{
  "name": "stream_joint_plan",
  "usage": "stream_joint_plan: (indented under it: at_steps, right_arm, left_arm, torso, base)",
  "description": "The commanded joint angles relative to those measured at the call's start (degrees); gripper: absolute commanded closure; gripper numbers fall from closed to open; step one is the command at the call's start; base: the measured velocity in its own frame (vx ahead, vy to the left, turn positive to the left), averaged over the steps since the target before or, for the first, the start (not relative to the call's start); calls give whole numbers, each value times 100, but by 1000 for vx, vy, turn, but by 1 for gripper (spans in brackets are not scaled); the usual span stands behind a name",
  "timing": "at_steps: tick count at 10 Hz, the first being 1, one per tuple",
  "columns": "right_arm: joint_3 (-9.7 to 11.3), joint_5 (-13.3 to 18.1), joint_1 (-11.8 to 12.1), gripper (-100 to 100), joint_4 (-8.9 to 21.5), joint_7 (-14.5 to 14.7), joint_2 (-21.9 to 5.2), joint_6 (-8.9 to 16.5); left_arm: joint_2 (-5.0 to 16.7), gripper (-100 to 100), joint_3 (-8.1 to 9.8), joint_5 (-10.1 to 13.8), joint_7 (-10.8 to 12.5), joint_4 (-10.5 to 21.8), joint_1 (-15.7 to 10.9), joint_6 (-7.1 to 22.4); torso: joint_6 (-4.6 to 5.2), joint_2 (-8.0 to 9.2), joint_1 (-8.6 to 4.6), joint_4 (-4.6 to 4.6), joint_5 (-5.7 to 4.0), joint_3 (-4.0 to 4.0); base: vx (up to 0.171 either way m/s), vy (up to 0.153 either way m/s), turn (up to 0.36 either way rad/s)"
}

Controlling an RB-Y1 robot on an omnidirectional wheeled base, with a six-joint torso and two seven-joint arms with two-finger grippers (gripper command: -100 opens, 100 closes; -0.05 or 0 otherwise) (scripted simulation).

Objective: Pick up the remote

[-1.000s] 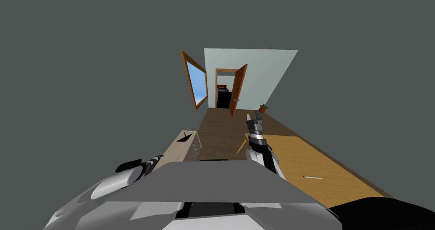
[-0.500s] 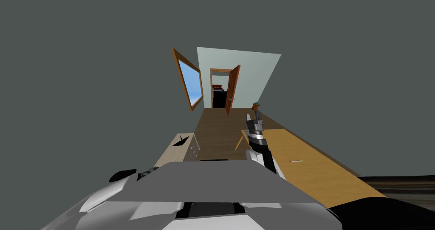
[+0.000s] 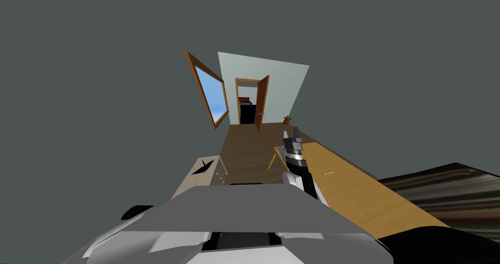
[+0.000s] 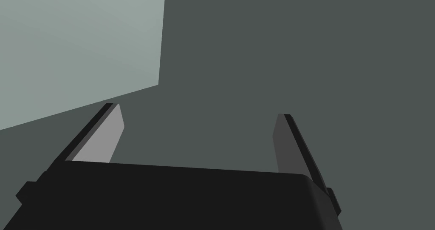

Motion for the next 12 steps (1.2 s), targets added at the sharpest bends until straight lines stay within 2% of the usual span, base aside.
stream_joint_plan:
  at_steps: [1, 2, 3, 4, 6, 7, 8, 12]
  right_arm:
    - [0, 0, 0, 0, 0, 0, 0, 0]
    - [0, 0, 0, 0, 0, 0, 0, 0]
    - [0, 0, 0, 0, 0, 0, 0, 0]
    - [0, 0, 0, 0, 0, 0, 0, 0]
    - [0, 0, 0, 0, 0, 0, 0, 0]
    - [0, 0, 0, 0, 0, 0, 0, 0]
    - [0, 0, 0, 0, 0, 0, 0, 0]
    - [0, 0, 0, 0, 0, 0, 1, 0]
  left_arm:
    - [-92, -100, -109, 136, -84, 181, 0, 121]
    - [-65, -100, -74, 86, -66, 183, -65, 66]
    - [-74, 0, -84, 97, -85, 206, -73, 80]
    - [-245, -100, -117, -53, -40, 342, -150, -37]
    - [-460, -100, -161, -238, 14, 516, -248, -181]
    - [-383, -100, -144, -178, 2, 437, -206, -118]
    - [-395, 100, -147, -191, 12, 446, -211, -135]
    - [-395, 100, -146, -187, 18, 451, -204, -130]
  torso:
    - [0, 0, 0, 0, 0, 0]
    - [2, -2, 0, -1, 1, -1]
    - [-3, -1, -8, -1, -2, -1]
    - [-2, 1, -15, 0, -3, 0]
    - [-1, 7, 3, 1, 0, 4]
    - [-1, 9, -3, 2, 1, 5]
    - [-2, 5, -16, 1, -4, 3]
    - [5, 0, -18, 3, -4, 1]
  base:
    - [15, 43, -165]
    - [7, 23, -40]
    - [0, 0, 0]
    - [-6, 32, -34]
    - [-19, 54, -37]
    - [-3, -5, -10]
    - [-1, 0, 10]
    - [0, 0, 0]
